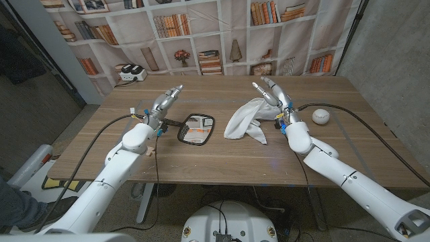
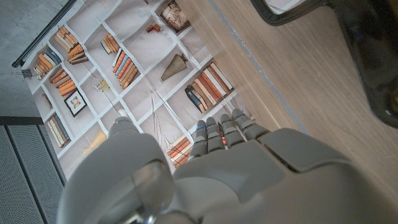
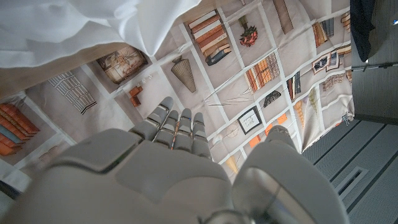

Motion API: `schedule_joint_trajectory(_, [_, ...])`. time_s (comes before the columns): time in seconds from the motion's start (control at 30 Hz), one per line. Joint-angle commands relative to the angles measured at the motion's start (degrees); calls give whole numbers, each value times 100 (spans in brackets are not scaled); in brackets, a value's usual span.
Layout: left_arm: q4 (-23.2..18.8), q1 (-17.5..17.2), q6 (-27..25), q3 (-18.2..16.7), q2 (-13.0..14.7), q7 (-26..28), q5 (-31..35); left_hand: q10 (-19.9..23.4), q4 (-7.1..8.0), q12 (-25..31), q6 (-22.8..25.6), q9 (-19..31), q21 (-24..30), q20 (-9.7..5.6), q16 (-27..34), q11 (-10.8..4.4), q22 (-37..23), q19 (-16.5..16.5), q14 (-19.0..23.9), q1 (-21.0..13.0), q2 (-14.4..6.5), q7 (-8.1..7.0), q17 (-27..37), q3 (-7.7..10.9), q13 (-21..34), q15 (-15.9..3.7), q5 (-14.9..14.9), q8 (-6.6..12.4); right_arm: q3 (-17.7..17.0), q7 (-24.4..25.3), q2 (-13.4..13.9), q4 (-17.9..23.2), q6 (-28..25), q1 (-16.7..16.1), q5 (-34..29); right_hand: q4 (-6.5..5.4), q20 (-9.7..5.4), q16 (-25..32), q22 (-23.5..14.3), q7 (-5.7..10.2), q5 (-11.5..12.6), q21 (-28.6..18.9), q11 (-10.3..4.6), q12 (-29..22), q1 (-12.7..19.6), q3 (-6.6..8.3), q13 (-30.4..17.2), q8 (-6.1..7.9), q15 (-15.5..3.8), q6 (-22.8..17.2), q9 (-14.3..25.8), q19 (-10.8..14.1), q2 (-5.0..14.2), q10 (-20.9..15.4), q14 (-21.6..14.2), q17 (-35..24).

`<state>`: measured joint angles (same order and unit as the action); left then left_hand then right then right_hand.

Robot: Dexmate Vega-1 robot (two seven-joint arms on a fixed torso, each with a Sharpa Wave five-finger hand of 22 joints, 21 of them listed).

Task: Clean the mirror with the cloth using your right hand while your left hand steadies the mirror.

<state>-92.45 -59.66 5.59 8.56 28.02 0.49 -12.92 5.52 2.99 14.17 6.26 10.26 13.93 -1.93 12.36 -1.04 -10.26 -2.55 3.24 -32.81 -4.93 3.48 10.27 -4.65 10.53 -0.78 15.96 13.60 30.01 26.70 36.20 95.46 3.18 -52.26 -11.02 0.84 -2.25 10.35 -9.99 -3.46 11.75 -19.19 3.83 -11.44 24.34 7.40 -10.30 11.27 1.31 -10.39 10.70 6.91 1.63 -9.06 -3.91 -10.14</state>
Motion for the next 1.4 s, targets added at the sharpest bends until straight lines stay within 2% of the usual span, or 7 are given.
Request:
schedule_joint_trajectory(0.03, [-237,-93,-220,91,83,364,277,45,-45,-42,54,26,-47,10,-43,17,-31,58,46,-71,1,-18,18,-14,15,23,-31,-7,315,-129,185,337,-721,148,-400,117,-87,6,-15,13,-8,109,5,6,143,19,-22,1,-16,-3,18,-119,-12,88,42,-10])
schedule_joint_trajectory(0.33, [-361,-113,-298,137,93,445,311,-15,-55,-103,31,28,-129,30,-107,4,-27,216,-58,-106,-13,-22,18,-19,17,28,-49,-53,509,-308,345,576,-1288,233,-737,181,-53,-30,-16,7,-22,201,2,10,215,31,-25,-28,19,86,21,-219,-19,146,185,-13])
schedule_joint_trajectory(0.4, [-353,-107,-302,146,92,429,294,-26,-56,-118,30,29,-155,91,-120,34,-26,269,-81,-114,-20,-22,18,-22,19,66,-55,-66,542,-375,359,628,-1442,256,-781,196,-33,-30,-18,152,-35,251,-7,13,202,7,-29,-20,19,79,23,-263,-54,188,254,-20])
schedule_joint_trajectory(0.67, [-343,-102,-357,174,107,419,292,-40,-57,-136,33,30,-168,63,-135,47,-25,290,-110,-122,-27,-2,18,-25,20,62,-62,-78,743,-526,415,803,-2053,368,-1143,217,-70,-75,-23,252,-47,413,-61,-3,179,-24,-34,-4,78,61,30,-471,-63,252,607,-28])
schedule_joint_trajectory(0.87, [-254,-56,-339,196,77,382,259,-39,-57,-141,35,31,-172,59,-136,40,-24,295,-109,-127,-33,-4,18,-26,21,58,-65,-84,874,-808,544,951,-2395,451,-1326,233,-23,-38,-25,323,-47,469,-55,53,182,-30,-35,-43,94,184,32,-511,-56,450,642,-25])
schedule_joint_trajectory(1.07, [-138,71,-320,272,63,296,262,-34,-57,-147,36,31,-176,56,-137,42,-23,295,-108,-134,-39,-2,19,-27,21,61,-69,-93,944,-1118,624,1179,-2881,489,-1417,324,203,6,-21,76,-43,428,120,72,284,-4,-41,-74,253,452,38,-115,-16,776,655,-16])
schedule_joint_trajectory(1.4, [39,298,-351,393,19,189,281,-33,-58,-160,41,32,-185,60,-138,43,-22,308,-103,-145,-50,-5,19,-31,23,49,-77,-106,1092,-1478,828,1372,-3173,551,-1566,393,185,15,-17,-66,-41,495,203,42,357,-2,-40,-85,337,585,37,-136,-47,815,645,-13])
